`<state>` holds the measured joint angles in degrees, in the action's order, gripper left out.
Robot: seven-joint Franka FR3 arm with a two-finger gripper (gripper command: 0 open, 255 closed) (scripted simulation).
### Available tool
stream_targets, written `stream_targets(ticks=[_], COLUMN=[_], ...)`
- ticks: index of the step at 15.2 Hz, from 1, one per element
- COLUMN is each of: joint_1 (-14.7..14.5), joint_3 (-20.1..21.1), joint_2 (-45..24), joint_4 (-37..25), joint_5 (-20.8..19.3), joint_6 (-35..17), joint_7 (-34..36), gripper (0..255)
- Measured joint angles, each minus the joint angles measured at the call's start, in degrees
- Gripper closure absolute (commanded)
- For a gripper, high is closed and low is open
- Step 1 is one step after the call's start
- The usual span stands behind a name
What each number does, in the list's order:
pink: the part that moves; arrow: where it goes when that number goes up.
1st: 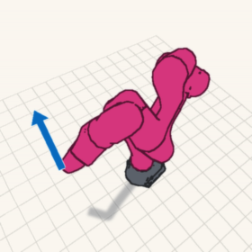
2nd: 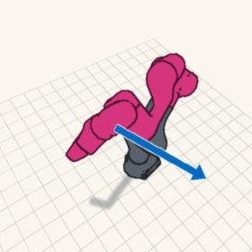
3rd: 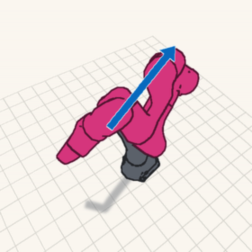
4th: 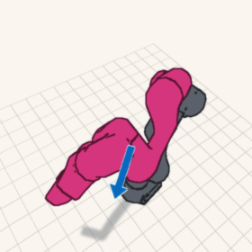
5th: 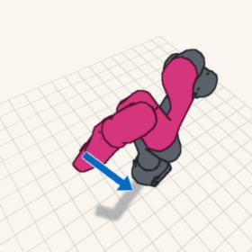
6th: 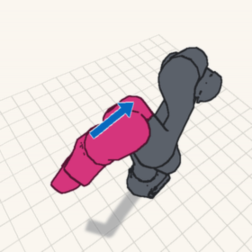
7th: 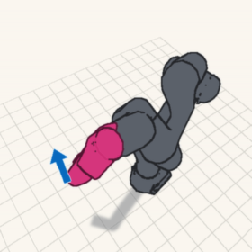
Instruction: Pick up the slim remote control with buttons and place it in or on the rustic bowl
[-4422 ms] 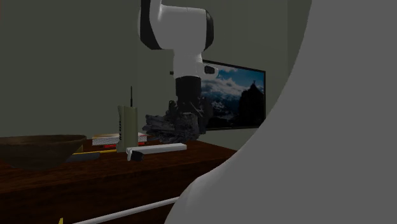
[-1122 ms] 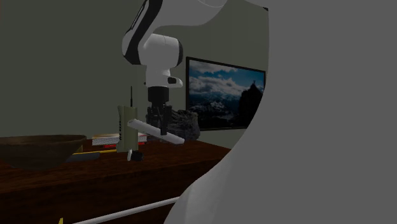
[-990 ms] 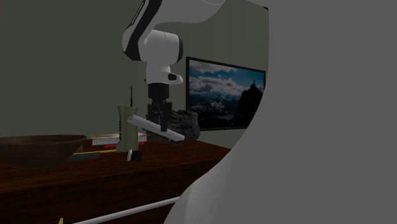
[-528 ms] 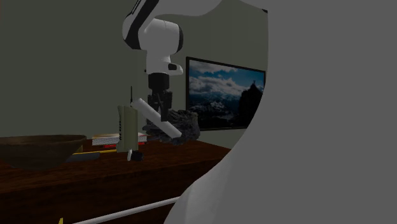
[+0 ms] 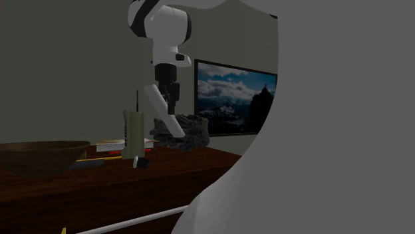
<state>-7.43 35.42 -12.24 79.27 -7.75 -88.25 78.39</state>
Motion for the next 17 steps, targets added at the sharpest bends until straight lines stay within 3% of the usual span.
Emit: stream_targets(ticks=[11, 17], joint_1=[-5.04, -9.21], joint_3=[4.62, 7.93], joint_2=[6.57, 7.07], joint_4=[6.78, 7.00], joint_5=[3.61, 3.85], joint_6=[-1.04, -0.63], joint_7=[10.18, 17.64], gripper=[255, 255])
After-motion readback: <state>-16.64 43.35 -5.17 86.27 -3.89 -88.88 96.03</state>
